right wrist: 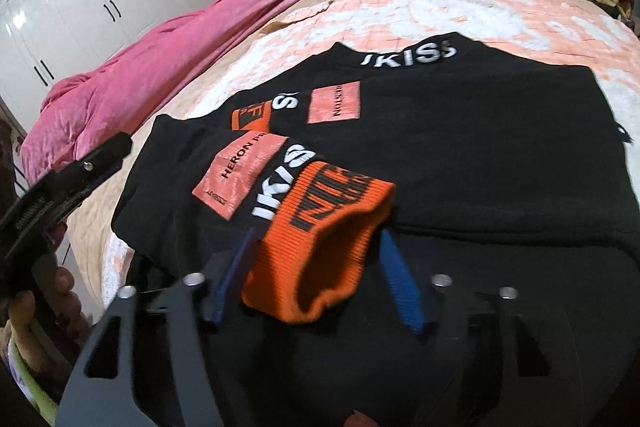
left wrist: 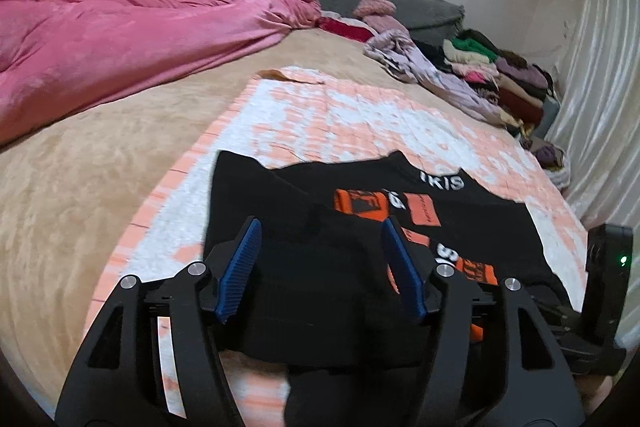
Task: Fold small clothes
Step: 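Grasp the folded orange cuff with the right tool and hold it above the shirt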
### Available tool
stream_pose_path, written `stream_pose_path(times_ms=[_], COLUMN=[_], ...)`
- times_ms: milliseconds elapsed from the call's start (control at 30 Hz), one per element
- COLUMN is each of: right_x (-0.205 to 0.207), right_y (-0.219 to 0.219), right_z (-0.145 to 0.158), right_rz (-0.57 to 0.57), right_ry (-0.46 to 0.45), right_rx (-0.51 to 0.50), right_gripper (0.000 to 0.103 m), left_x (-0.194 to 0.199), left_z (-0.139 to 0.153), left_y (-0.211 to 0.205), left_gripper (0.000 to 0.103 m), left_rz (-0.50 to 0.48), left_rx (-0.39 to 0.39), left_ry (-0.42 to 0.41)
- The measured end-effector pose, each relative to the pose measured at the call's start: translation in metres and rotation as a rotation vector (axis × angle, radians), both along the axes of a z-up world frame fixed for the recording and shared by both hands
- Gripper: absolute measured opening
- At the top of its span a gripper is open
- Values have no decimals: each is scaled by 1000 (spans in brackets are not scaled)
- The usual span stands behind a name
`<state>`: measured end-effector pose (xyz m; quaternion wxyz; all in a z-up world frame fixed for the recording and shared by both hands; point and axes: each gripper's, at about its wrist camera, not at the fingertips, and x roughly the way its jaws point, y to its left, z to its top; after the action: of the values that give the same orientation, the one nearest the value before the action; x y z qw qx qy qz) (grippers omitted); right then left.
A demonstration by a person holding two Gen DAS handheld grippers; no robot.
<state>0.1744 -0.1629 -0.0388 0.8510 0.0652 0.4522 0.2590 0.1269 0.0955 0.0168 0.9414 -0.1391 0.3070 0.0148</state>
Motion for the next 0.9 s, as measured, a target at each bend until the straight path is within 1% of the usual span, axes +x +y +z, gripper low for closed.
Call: stream_pose_path(times_ms=[67,100,133,300,400,467,533,700,767,833,900], right_x=[2,2,2,-2,0,6,14,29,35,39,43], right_y=[7,10,12,17,10,1,-14,-52,-68,-80,-89], right_z=[0,3,5,40,64,78,87,91,86,79,70], right_rz=[18,25,30,72,63,34,-5,-97,-134,-163,-181], right_ry=[-13,-32,-46,-198,-281,-322,-343,-350,-340,-323,-306], right_rx=[-7,-20,-27,-52,-56,-71,-80,-140,-158,-173,-185], right_gripper=[18,12,10,8,8,8,8,8,8,8,8], left_x=[-1,-2,-2,-3,-3,-3,-3,0,0,1,3], left_z=[0,0,0,-1,0,0,-2,-4,-6,-9,-11], left_y=[7,10,12,16,15,15,14,11,8,5,2], left_gripper=[56,56,56,56,57,57,57,57,58,61,61], left_rz=[24,31,36,52,52,53,51,38,31,22,13], left_rx=[0,-11,-17,-24,-19,-15,-10,-8,-2,2,8], left_ry=[-6,-7,-7,-10,-17,-16,-12,0,4,14,23])
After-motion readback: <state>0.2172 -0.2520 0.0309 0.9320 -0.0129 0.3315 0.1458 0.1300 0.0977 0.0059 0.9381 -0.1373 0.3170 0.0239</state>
